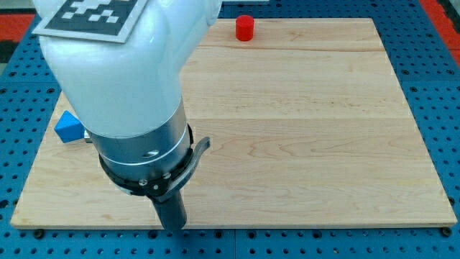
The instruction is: Move the blue cube towards the top right of the board
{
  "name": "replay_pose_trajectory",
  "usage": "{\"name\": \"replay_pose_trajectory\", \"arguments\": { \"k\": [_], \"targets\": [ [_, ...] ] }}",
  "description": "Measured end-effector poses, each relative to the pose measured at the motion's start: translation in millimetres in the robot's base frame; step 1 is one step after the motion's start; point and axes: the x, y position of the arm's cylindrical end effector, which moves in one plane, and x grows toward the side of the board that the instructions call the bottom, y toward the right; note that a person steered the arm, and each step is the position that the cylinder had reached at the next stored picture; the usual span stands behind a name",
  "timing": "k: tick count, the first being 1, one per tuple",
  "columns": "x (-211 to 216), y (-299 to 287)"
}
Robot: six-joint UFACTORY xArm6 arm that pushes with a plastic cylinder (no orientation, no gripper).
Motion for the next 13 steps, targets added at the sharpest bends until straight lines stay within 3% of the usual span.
{"name": "replay_pose_trajectory", "arguments": {
  "k": [1,2,3,4,6,7,8,10,12,13],
  "targets": [
    [0,0],
    [-24,15],
    [-74,31],
    [-82,26],
    [-58,-86],
    [-57,-202],
    [-90,-228],
    [-158,-201],
    [-162,-137],
    [-145,-151]
  ]
}}
